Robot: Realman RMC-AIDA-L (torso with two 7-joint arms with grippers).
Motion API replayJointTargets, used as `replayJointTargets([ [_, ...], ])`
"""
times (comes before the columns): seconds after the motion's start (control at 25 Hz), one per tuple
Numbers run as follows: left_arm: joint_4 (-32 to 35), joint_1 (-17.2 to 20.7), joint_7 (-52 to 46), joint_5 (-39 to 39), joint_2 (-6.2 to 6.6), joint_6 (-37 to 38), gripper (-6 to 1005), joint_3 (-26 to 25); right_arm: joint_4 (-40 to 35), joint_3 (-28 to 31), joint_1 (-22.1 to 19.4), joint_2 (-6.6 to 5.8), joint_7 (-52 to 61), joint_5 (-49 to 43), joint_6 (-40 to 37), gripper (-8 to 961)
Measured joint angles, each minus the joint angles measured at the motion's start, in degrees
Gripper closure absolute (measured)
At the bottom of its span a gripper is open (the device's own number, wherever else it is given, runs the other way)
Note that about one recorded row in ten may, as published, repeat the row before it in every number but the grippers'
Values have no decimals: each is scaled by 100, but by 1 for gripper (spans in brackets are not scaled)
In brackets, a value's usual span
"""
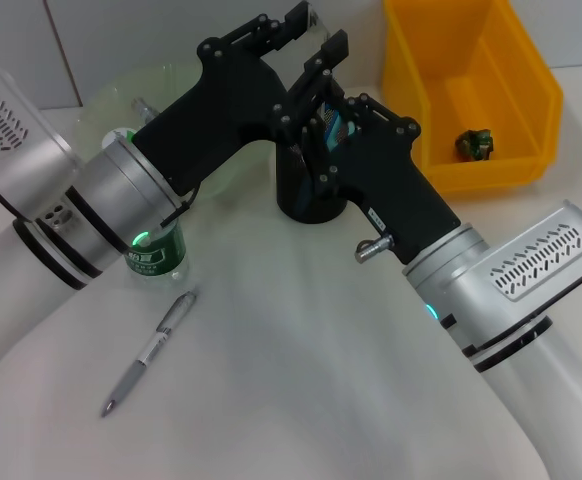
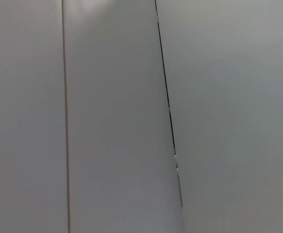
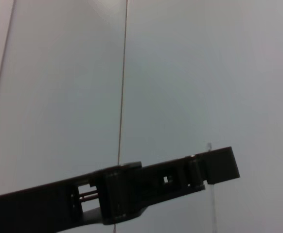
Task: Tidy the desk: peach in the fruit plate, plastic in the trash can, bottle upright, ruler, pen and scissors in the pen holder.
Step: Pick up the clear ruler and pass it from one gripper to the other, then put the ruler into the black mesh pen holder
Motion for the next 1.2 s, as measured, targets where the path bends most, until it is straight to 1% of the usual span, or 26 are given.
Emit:
replayJointTargets([
  [0.12,-1,0,0,-1,0,0,573,-2,5,1,4,0,28,0,38,735],
  [0.52,6,17,0,-2,0,0,571,13,43,10,21,0,50,10,40,737],
  [0.76,6,18,0,-1,-1,33,570,24,265,217,-14,0,21,2,45,757],
  [0.96,13,35,8,0,0,96,569,30,444,385,-29,0,-335,12,234,892],
  [1.2,92,124,174,-1,-1,242,568,64,485,498,-35,-7,-389,6,411,929],
])
